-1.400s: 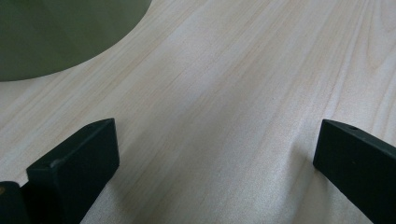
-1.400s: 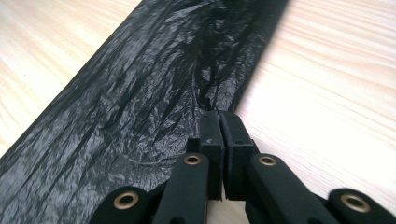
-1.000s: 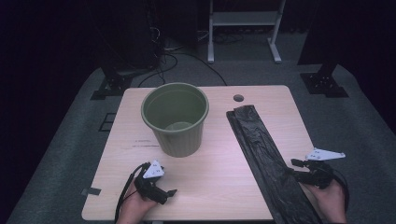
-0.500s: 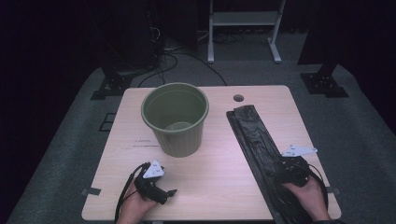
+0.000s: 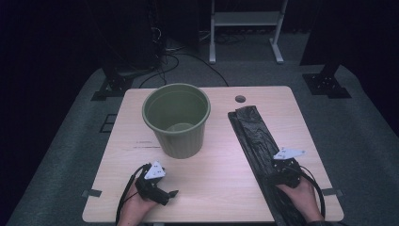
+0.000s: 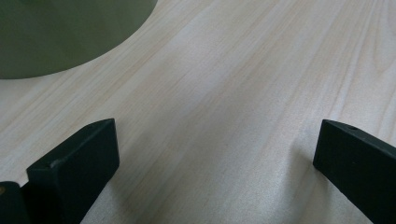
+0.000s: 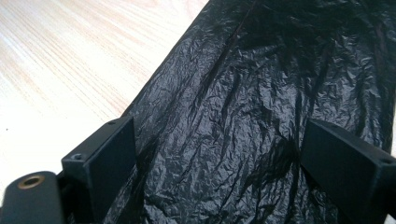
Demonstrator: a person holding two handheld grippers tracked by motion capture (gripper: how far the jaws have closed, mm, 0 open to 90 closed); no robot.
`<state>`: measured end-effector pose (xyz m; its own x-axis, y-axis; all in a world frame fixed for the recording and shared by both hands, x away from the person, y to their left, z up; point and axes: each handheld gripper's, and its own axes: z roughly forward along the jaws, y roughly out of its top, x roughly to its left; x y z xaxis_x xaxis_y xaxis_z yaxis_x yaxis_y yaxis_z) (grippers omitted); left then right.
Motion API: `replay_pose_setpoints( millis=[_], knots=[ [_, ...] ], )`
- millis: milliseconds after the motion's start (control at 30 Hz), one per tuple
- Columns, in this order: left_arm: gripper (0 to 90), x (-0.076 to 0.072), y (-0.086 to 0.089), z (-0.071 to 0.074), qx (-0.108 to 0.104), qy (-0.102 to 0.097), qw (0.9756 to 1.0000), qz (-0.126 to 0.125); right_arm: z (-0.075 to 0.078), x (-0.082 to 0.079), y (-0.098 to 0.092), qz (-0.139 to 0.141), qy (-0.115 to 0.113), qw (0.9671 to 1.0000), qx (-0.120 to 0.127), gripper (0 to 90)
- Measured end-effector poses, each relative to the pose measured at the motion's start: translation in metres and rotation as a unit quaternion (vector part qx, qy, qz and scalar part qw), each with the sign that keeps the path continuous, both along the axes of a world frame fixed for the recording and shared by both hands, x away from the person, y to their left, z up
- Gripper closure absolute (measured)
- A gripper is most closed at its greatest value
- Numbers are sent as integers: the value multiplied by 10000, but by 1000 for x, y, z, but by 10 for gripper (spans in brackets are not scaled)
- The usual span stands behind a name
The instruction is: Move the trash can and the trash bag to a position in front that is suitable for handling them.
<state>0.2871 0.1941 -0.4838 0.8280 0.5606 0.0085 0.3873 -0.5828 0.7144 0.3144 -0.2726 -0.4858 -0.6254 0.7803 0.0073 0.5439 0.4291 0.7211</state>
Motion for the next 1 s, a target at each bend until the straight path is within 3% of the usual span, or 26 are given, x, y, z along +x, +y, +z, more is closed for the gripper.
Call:
replay_pose_setpoints(
  millis=[200,367,500,600,1000],
  knots=[
    [0,-1,4,5,-169,70,9998,72,-1,-1,0,-45,-31,10000,39,95],
    [0,-2,9,15,-251,126,9995,158,-1,-2,0,-58,-33,10000,43,96],
    [0,-2,15,23,-458,134,9986,218,-1,-2,0,-58,-34,10000,44,96],
    [0,-2,18,29,-464,130,9986,234,-1,-2,0,-60,-34,10000,44,96],
    [0,-3,31,64,-662,86,9973,307,-1,-2,0,-62,-37,10000,45,96]
  ],
)
